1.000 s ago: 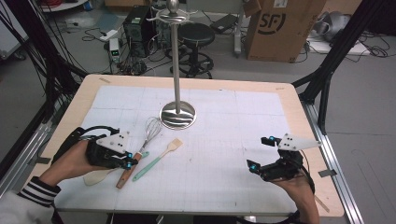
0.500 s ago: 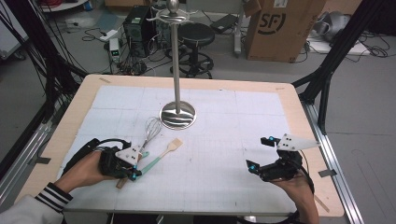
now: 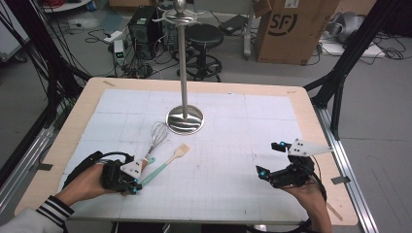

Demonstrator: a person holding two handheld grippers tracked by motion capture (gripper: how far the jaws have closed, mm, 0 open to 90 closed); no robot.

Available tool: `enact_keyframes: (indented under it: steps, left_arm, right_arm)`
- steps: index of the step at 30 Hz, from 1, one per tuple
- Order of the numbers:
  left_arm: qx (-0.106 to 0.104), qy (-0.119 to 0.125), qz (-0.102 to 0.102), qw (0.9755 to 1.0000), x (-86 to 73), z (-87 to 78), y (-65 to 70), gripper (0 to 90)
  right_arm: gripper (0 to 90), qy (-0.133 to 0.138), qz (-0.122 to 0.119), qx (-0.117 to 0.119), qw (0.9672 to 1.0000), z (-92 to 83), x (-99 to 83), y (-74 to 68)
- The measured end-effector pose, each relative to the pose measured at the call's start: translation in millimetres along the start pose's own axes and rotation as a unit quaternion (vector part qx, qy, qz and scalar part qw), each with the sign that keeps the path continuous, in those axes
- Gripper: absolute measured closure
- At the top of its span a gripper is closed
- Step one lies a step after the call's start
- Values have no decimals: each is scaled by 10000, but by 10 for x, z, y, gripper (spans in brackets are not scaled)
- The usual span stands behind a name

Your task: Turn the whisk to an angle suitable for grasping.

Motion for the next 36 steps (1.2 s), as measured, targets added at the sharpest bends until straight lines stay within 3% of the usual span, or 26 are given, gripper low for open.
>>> enact_keyframes:
  steps: [7, 18, 24, 31, 36]
  left_arm:
    - [103, -208, -3, 9997, -144, -25, -39, 897]
    - [313, -277, -237, 9988, -310, -120, -191, 897]
    - [386, -374, -241, 9983, -367, -124, -229, 897]
    - [457, -117, -292, 9985, -284, -237, -253, 895]
    - [588, 172, -431, 9972, -157, -392, -305, 827]
  right_arm:
    - [1, -6, -5, -13, 10000, -8, -3, 1]
    - [1, -29, 10, -5, 10000, 2, -14, 5]
    - [1, -33, 4, -3, 10000, 9, -16, 5]
    - [1, -21, 7, 0, 10000, 5, -14, 8]
    - [1, -27, -4, -4, 10000, 7, -10, 5]
Point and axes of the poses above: each handheld gripper's, and its own axes: z roughly forward along the jaws, x roughly out of its top, y roughly to its right, the point moved 9 cm from there along z, roughly forward along the jaws, and after that the axes turned 10 degrees about x, right-handed, at the moved point
